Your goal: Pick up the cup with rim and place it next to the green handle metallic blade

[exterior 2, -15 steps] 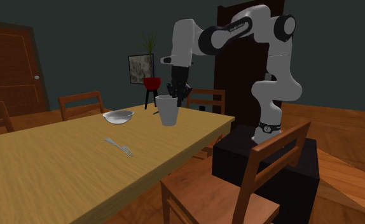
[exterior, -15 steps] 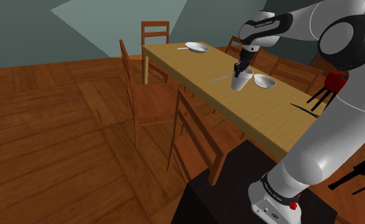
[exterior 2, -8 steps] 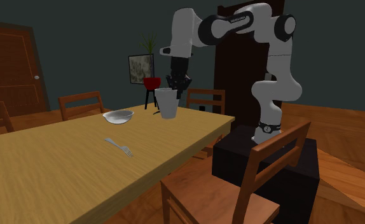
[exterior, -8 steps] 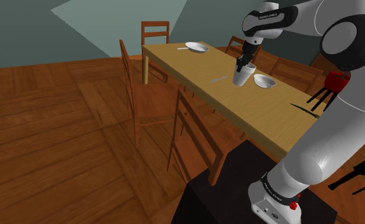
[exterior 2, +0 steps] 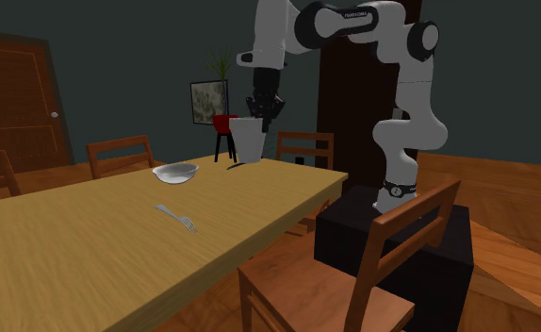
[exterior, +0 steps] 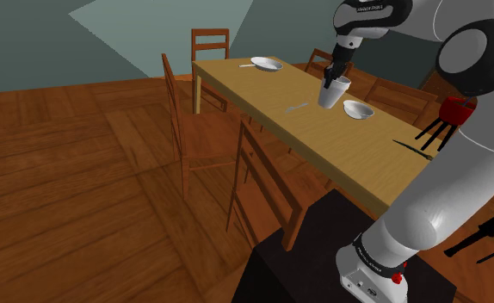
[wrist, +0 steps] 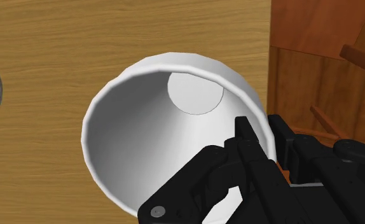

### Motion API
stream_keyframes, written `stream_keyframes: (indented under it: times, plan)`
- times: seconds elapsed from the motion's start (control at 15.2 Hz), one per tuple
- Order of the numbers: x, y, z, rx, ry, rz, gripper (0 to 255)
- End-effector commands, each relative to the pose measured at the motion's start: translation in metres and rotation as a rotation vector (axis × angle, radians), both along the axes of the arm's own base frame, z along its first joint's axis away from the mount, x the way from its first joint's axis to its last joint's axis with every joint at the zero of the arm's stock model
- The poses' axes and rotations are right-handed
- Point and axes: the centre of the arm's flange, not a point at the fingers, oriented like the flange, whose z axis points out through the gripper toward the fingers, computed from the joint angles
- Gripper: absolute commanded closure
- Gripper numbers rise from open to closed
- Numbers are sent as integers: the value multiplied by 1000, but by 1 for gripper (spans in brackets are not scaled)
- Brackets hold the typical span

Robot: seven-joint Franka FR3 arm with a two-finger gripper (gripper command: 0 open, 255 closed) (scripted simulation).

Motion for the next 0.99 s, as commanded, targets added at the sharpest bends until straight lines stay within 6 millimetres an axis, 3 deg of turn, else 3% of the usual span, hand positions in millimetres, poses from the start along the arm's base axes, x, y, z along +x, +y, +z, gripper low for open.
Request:
stream_keyframes:
  times: [0.0, 0.4, 0.92]
  plan:
    - [-1, 0, 11, 0, 0, 0, 255]
    - [-1, 0, 38, 0, 0, 0, 255]
    - [-92, -54, 38, 0, 0, 0, 255]
